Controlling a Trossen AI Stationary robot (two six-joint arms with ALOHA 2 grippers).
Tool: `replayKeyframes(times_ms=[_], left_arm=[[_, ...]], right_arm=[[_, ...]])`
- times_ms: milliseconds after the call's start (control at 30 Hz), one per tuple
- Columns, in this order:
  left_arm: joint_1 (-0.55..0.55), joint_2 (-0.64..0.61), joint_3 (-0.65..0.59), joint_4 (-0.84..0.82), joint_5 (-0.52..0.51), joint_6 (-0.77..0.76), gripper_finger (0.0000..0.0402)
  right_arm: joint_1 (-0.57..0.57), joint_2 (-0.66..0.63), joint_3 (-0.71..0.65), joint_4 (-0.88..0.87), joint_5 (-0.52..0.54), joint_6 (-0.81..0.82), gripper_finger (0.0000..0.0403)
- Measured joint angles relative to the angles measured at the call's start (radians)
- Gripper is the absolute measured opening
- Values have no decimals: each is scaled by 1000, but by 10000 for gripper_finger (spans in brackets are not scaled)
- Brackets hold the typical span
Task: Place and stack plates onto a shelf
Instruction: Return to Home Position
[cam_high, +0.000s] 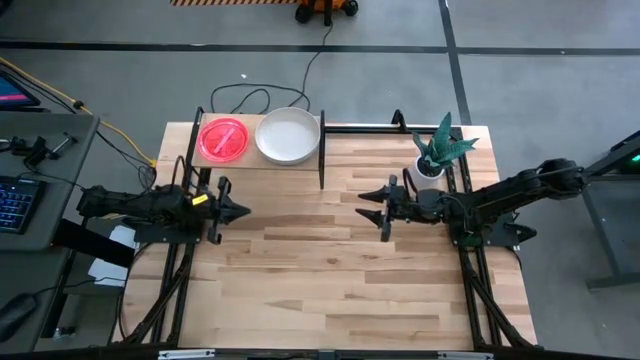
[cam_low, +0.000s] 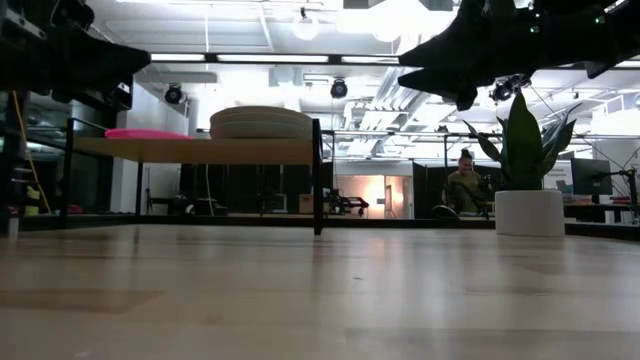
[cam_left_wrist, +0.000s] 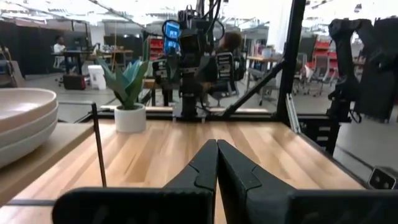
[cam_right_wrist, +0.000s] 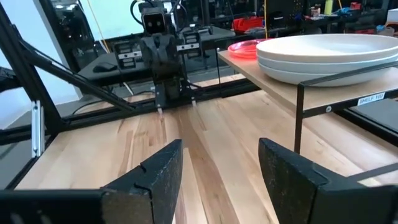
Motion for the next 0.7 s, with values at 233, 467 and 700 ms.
replayKeyframes(times_ms=[233, 467, 700], left_arm=[[0, 0, 0, -40, -1, 10, 1], [0, 0, 0, -56, -23, 24, 1], [0, 0, 0, -49, -62, 25, 1]], right_arm=[[4, -103, 0, -208, 26, 8, 194], [33, -317, 0, -530, 156, 41, 194], [28, -518, -134, -603, 179, 139, 194]])
